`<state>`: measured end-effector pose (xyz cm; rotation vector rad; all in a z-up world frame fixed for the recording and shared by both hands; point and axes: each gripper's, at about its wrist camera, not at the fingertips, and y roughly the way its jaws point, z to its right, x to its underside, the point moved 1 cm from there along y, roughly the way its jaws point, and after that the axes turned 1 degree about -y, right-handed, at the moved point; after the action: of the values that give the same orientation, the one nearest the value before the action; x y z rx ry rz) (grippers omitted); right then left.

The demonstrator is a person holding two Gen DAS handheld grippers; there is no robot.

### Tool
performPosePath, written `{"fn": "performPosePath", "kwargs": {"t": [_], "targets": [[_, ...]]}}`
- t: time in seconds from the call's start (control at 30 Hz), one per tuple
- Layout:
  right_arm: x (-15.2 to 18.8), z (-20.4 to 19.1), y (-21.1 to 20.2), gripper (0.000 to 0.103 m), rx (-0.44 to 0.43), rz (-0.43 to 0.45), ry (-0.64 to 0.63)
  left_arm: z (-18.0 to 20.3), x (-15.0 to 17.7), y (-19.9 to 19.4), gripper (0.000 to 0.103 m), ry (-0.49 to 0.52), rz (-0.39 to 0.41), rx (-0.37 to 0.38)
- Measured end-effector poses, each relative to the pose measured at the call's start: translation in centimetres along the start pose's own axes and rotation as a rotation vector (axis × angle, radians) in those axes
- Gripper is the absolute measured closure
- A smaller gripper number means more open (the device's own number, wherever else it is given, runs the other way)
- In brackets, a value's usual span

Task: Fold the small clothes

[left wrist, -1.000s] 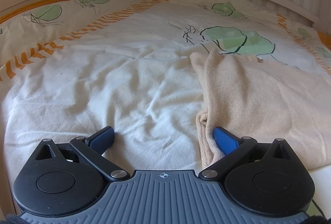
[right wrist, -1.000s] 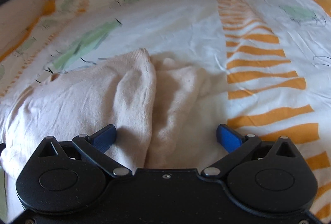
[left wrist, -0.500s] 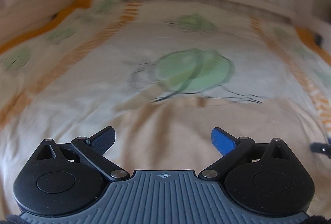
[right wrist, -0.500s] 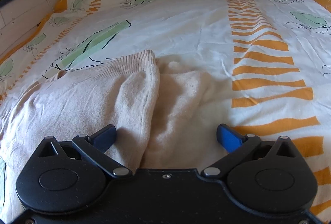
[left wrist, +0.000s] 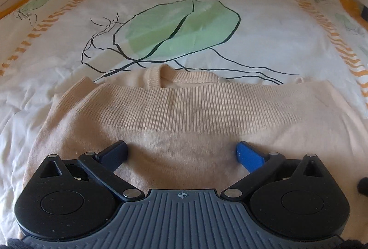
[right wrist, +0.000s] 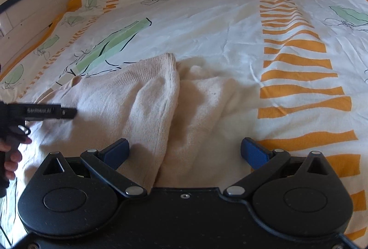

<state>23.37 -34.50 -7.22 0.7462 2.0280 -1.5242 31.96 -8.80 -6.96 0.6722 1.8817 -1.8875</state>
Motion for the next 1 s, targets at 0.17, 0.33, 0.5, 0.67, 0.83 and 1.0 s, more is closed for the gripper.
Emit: {"fn": "performPosePath", "kwargs": {"t": [0.17,0.33,0.5,0.67,0.83,1.0], "targets": [[-0.1,-0.1,-0.1,0.0,-0.006,-0.015,-0.014,0.7,-0.8,-0.7,0.001,0.075,0.058,0.014],[-0.4,0.5,-0.6,0.0,-0.032,0.029,0.033,1.4,-1.6,1.2,0.0,0.093,0.062,0.021],[-0.8,1.1,-2.5,0.001,-0.016,0.195,0.06,1.5,0.0,1.8,0.0,0.08,0.115,0.028],[-1.9,-0.2,-3.5,0.044,-0.045,0.257,-0.029,1.1,0.8,1.6,0.0,0.054,0.181,0.043],[-5.2,-3.7,-1.4,0.045,-0.046,0.238,-0.194,1.3,1.9,1.3,0.0,0.048,0.265,0.037],[-9.5,-6.2,4.1,0.045,-0.097,0.144,-0.255,0.9,2.0,1.3,0.0,0.027,0.281,0.06]]}}
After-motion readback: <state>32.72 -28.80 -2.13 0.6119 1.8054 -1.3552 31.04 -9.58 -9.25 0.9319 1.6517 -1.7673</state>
